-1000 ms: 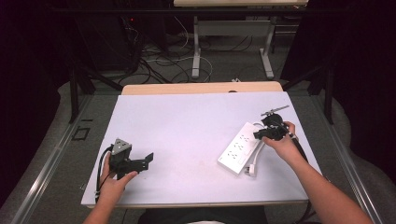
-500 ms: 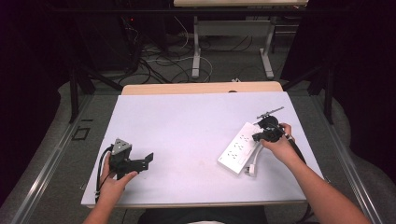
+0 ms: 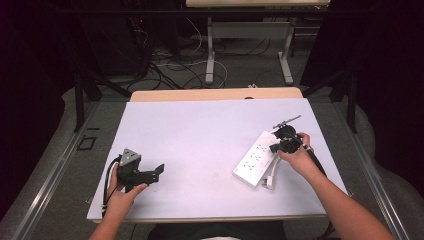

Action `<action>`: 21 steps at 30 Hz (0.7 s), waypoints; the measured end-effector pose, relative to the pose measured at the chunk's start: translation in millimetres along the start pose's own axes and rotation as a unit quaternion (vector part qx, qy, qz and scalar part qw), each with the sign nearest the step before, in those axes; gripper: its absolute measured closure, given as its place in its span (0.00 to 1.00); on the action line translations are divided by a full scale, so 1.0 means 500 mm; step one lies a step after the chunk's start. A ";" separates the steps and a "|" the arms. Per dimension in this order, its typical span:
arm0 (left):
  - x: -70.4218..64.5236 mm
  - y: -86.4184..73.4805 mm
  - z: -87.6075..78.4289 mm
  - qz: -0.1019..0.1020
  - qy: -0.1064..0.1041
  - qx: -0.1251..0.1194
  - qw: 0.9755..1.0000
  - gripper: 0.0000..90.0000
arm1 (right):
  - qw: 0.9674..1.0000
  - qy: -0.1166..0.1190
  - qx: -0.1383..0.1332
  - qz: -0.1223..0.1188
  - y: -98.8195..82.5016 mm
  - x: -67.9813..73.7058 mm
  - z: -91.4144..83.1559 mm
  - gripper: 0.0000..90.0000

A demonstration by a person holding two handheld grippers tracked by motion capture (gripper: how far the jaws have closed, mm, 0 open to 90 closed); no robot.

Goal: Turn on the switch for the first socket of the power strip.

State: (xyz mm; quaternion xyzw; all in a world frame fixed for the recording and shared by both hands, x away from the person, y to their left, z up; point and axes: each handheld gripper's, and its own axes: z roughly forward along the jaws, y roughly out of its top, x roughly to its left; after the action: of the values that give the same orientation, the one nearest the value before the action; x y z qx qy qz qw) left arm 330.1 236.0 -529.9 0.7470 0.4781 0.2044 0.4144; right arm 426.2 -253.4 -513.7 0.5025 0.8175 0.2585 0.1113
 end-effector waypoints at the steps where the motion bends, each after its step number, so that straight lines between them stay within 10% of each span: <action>1: -0.001 0.000 0.000 -0.002 -0.001 0.000 1.000 0.04 | 1.000 0.000 0.000 0.000 0.000 0.000 0.000 1.00; 21: 0.000 0.000 0.000 0.003 0.000 0.000 1.000 0.05 | 1.000 0.002 -0.002 0.011 -0.001 -0.002 0.001 1.00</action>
State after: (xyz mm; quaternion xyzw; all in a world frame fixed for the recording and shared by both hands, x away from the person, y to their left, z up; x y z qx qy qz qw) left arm 330.1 236.0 -530.0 0.7484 0.4757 0.2060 0.4137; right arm 426.3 -254.2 -514.6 0.5107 0.8115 0.2628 0.1075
